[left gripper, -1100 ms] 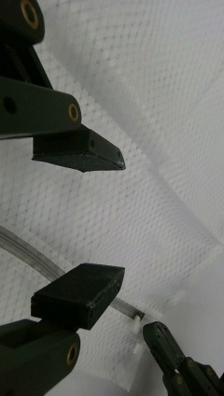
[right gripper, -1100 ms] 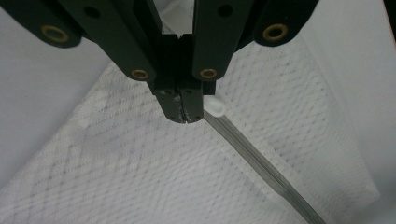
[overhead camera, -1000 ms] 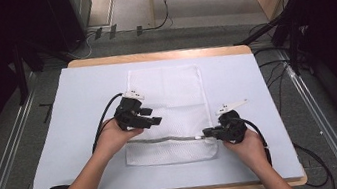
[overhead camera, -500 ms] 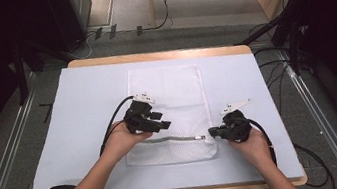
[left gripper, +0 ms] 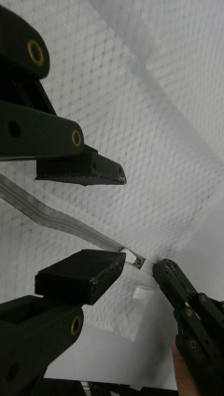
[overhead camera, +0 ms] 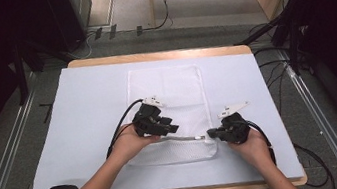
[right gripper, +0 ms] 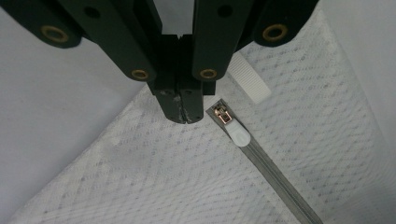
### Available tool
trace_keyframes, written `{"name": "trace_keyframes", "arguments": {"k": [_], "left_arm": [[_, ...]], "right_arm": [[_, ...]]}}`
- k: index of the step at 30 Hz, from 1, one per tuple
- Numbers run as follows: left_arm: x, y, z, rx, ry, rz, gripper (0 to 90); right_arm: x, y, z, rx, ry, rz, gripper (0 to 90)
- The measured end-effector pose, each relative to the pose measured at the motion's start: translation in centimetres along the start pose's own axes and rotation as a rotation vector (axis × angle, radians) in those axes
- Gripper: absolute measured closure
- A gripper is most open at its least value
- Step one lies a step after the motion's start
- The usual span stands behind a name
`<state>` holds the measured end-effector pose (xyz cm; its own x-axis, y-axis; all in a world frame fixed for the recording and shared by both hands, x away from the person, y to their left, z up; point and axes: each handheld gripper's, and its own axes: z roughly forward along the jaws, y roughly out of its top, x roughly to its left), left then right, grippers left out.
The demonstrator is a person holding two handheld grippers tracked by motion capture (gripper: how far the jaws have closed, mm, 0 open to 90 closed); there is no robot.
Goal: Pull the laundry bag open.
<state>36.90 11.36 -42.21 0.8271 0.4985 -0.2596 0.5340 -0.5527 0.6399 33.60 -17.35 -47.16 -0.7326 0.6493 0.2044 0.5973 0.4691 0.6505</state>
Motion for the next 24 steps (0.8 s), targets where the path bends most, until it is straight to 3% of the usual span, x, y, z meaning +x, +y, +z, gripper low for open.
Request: {"name": "trace_keyframes", "arguments": {"k": [6,18,24], "left_arm": [[-0.7,0.1,1.0,0.005,-0.034,-0.02,63.2],[-1.5,0.1,2.9,0.01,-0.05,-0.013,74.6],[-1.9,0.0,4.1,0.044,-0.048,0.001,76.0]], "right_arm": [[0.4,-0.1,0.0,-0.006,-0.031,-0.028,90.0],[-0.2,-0.6,0.0,-0.042,0.015,-0.02,90.0],[-0.3,-0.6,0.0,-0.041,0.018,-0.019,90.0]]}}
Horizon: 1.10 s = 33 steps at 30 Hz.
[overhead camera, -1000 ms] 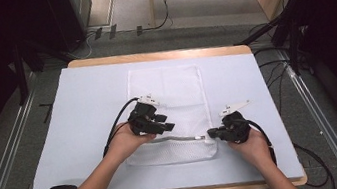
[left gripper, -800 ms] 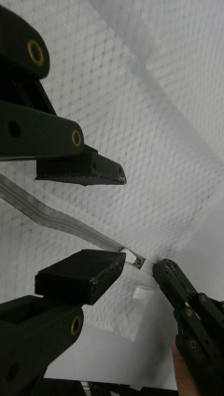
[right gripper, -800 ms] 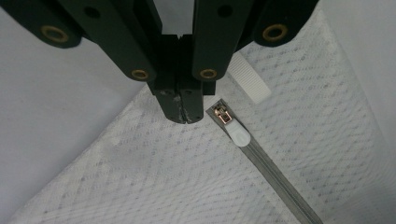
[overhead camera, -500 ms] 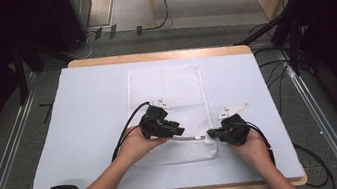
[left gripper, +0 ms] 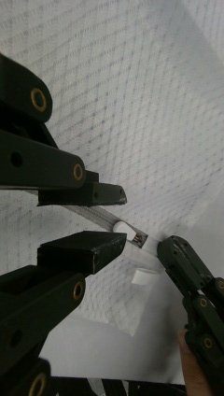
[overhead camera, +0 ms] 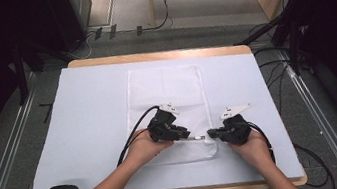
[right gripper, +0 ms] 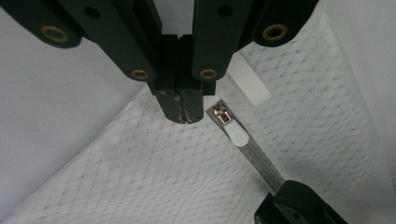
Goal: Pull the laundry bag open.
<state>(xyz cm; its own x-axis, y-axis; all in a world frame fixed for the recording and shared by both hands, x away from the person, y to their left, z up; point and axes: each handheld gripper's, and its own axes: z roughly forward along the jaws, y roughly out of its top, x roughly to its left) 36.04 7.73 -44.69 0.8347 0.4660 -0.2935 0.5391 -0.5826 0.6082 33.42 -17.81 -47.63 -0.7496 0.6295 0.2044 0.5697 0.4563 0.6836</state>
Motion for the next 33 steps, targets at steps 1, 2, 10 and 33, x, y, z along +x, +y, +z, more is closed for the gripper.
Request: {"name": "trace_keyframes", "arguments": {"k": [1,2,10,33], "left_arm": [[-0.1,0.0,0.2,0.007,0.001,0.002,76.3],[-0.1,0.0,0.3,0.012,0.001,0.006,76.4],[-0.3,0.2,1.7,0.031,-0.004,0.004,76.9],[-1.5,1.1,4.1,0.046,-0.043,-0.034,82.5]], "right_arm": [[0.0,0.0,0.0,0.003,-0.002,-0.004,90.0],[0.0,0.0,0.0,0.004,-0.003,-0.004,90.0],[0.1,0.1,0.0,0.008,-0.009,-0.019,90.0],[0.3,0.2,0.0,0.019,-0.023,-0.029,90.0]]}}
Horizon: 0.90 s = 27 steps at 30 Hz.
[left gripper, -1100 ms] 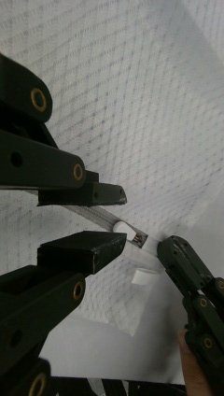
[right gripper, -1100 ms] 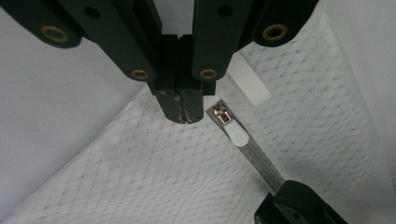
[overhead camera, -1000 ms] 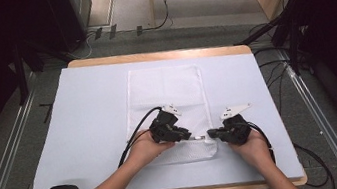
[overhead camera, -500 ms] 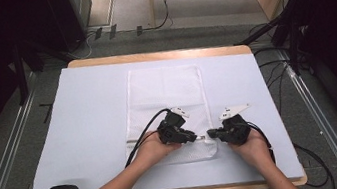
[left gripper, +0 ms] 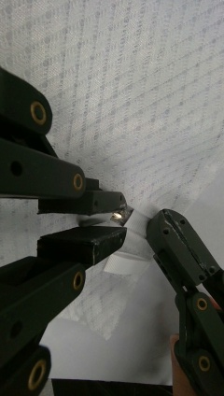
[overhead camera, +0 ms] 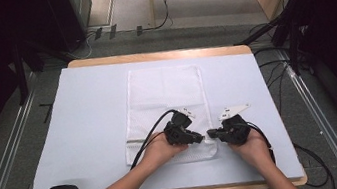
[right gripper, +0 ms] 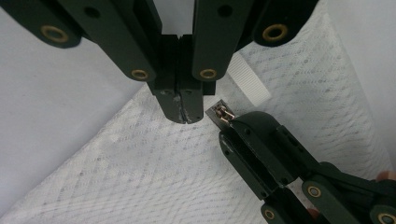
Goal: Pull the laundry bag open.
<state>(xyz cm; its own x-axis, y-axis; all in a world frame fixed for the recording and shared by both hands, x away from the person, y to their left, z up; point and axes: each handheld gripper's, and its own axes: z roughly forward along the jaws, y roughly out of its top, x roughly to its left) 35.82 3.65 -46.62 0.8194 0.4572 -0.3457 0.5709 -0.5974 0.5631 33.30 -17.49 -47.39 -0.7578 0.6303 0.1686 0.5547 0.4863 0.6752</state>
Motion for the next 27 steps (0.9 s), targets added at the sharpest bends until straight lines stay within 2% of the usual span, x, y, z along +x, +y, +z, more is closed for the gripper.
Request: {"name": "trace_keyframes", "arguments": {"k": [7,10,15,17,20,24,27], "left_arm": [[-0.1,-0.1,0.0,-0.002,0.001,0.008,87.5],[0.2,0.1,0.0,0.007,-0.019,-0.022,87.6],[0.4,0.1,0.0,0.005,-0.029,-0.036,87.6],[0.7,0.1,0.0,0.002,-0.048,-0.054,87.6],[1.0,0.1,0.0,0.005,-0.072,-0.08,87.6],[1.6,0.3,-0.1,0.03,-0.106,-0.11,87.9],[1.9,0.5,-0.2,0.038,-0.122,-0.11,88.0]], "right_arm": [[0.1,0.0,0.0,0.0,-0.004,-0.004,90.0],[0.1,0.0,0.0,-0.002,-0.005,-0.007,90.0],[0.3,0.3,-0.1,0.017,-0.01,-0.01,90.0],[0.3,0.2,-0.1,0.017,0.016,-0.003,90.0],[0.4,0.2,-0.1,0.017,0.016,-0.018,90.0],[0.6,0.2,0.0,0.019,-0.001,-0.051,90.0],[0.8,0.2,0.0,0.021,-0.013,-0.074,90.0]]}}
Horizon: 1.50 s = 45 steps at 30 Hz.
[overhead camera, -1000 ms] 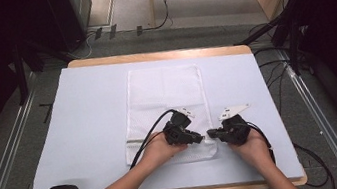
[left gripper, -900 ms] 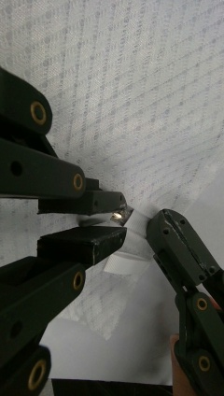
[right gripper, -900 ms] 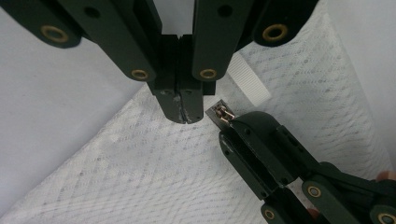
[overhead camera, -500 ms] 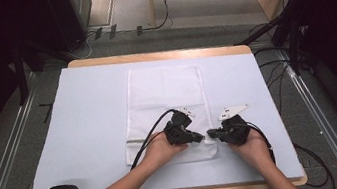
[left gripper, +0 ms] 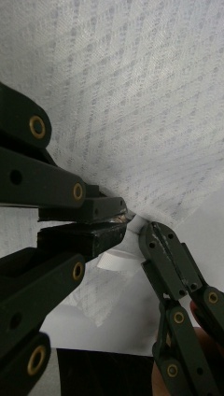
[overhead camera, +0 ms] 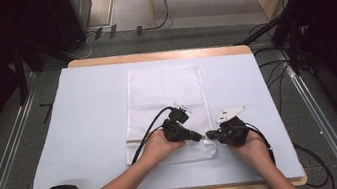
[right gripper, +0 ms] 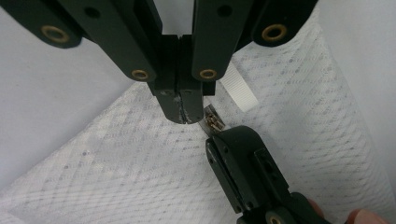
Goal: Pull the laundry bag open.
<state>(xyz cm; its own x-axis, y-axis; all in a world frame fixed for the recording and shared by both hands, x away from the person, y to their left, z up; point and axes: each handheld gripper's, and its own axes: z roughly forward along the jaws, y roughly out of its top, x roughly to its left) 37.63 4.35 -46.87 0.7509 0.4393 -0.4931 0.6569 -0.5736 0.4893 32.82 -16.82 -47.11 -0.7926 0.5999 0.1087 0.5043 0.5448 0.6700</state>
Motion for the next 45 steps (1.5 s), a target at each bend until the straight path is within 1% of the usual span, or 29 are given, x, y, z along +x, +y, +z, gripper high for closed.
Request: {"name": "trace_keyframes", "arguments": {"k": [1,3,4,5,6,7,8,9,11,12,13,14,17,20,21,22,23,24,26,27,28,31,36,37,38,39,41,43,45], "left_arm": [[0.1,0.0,-0.1,0.006,-0.011,-0.004,88.0],[0.5,0.0,-0.2,0.006,-0.031,-0.024,88.1],[0.6,0.0,-0.3,0.013,-0.023,-0.026,88.2],[0.8,0.0,-0.6,0.009,-0.021,-0.024,88.2],[0.9,-0.1,-0.8,0.014,-0.023,-0.03,88.2],[1.2,-0.2,-1.3,0.008,-0.017,-0.04,88.2],[1.6,-0.4,-1.6,0.003,-0.035,-0.055,88.2],[1.8,-0.5,-1.9,0.012,-0.042,-0.067,88.2],[2.0,-0.8,-2.4,0.007,-0.051,-0.079,88.1],[2.0,-0.9,-2.6,0.005,-0.042,-0.071,88.1],[2.0,-1.0,-2.9,0.003,-0.045,-0.072,88.1],[2.0,-1.1,-3.2,0.007,-0.037,-0.062,88.1],[2.2,-1.4,-3.9,0.005,-0.023,-0.055,88.1],[2.4,-1.7,-4.5,-0.001,-0.029,-0.062,88.0],[2.3,-1.8,-4.7,0.003,-0.03,-0.072,88.0],[2.3,-1.8,-4.8,0.005,-0.028,-0.062,88.0],[2.3,-1.9,-4.9,0.002,-0.025,-0.066,88.0],[2.4,-1.9,-5.1,0.009,-0.027,-0.059,88.0],[2.6,-2.1,-5.3,0.006,-0.018,-0.068,88.0],[2.8,-2.2,-5.5,0.01,-0.032,-0.074,88.0],[2.9,-2.3,-5.6,0.005,-0.03,-0.082,88.0],[3.0,-2.5,-5.9,0.009,-0.03,-0.079,88.0],[3.2,-2.8,-6.7,-0.008,-0.039,-0.088,88.0],[3.2,-2.8,-6.7,-0.004,-0.042,-0.086,88.0],[3.2,-2.9,-6.7,0.0,-0.032,-0.078,88.0],[3.2,-2.9,-6.7,0.001,-0.039,-0.076,88.0],[3.2,-3.1,-6.9,0.001,-0.033,-0.076,88.0],[3.5,-3.2,-7.2,-0.004,-0.036,-0.088,88.0],[3.7,-3.3,-7.4,-0.006,-0.055,-0.096,88.0]], "right_arm": [[0.1,0.0,0.0,0.002,-0.004,-0.007,90.0],[0.2,0.1,0.1,0.002,-0.013,-0.025,90.0],[0.2,0.1,0.1,0.002,-0.014,-0.029,90.0],[0.3,0.1,0.1,0.003,-0.016,-0.028,90.0],[0.3,0.1,0.1,0.005,-0.019,-0.03,90.0],[0.3,0.1,0.1,0.003,-0.017,-0.03,90.0],[0.2,0.0,0.1,-0.002,-0.015,-0.032,90.0],[0.2,0.0,0.1,0.001,-0.014,-0.028,90.0],[0.2,0.0,0.1,-0.003,-0.013,-0.033,90.0],[0.2,0.0,0.1,-0.004,-0.012,-0.036,90.0],[0.2,0.0,0.1,-0.004,-0.013,-0.037,90.0],[0.2,-0.1,0.1,-0.006,-0.012,-0.033,90.0],[0.1,-0.2,0.1,-0.011,-0.008,-0.032,90.0],[0.0,-0.3,0.1,-0.023,0.004,-0.029,90.0],[0.0,-0.3,0.1,-0.024,0.005,-0.029,90.0],[-0.1,-0.3,0.1,-0.026,0.006,-0.029,90.0],[-0.1,-0.3,0.1,-0.027,0.007,-0.033,90.0],[-0.1,-0.3,0.1,-0.027,0.009,-0.035,90.0],[-0.1,-0.4,0.1,-0.031,0.012,-0.027,90.0],[-0.1,-0.4,0.1,-0.032,0.011,-0.026,90.0],[-0.2,-0.4,0.1,-0.034,0.012,-0.023,90.0],[-0.2,-0.4,0.1,-0.034,0.013,-0.022,90.0],[-0.2,-0.5,0.1,-0.035,0.015,-0.022,90.0],[-0.2,-0.5,0.1,-0.036,0.015,-0.021,90.0],[-0.2,-0.5,0.1,-0.035,0.016,-0.023,90.0],[-0.2,-0.5,0.1,-0.035,0.015,-0.022,90.0],[-0.2,-0.5,0.1,-0.035,0.014,-0.02,90.0],[-0.2,-0.5,0.1,-0.037,0.016,-0.022,90.0],[-0.2,-0.5,0.1,-0.038,0.017,-0.022,90.0]]}}
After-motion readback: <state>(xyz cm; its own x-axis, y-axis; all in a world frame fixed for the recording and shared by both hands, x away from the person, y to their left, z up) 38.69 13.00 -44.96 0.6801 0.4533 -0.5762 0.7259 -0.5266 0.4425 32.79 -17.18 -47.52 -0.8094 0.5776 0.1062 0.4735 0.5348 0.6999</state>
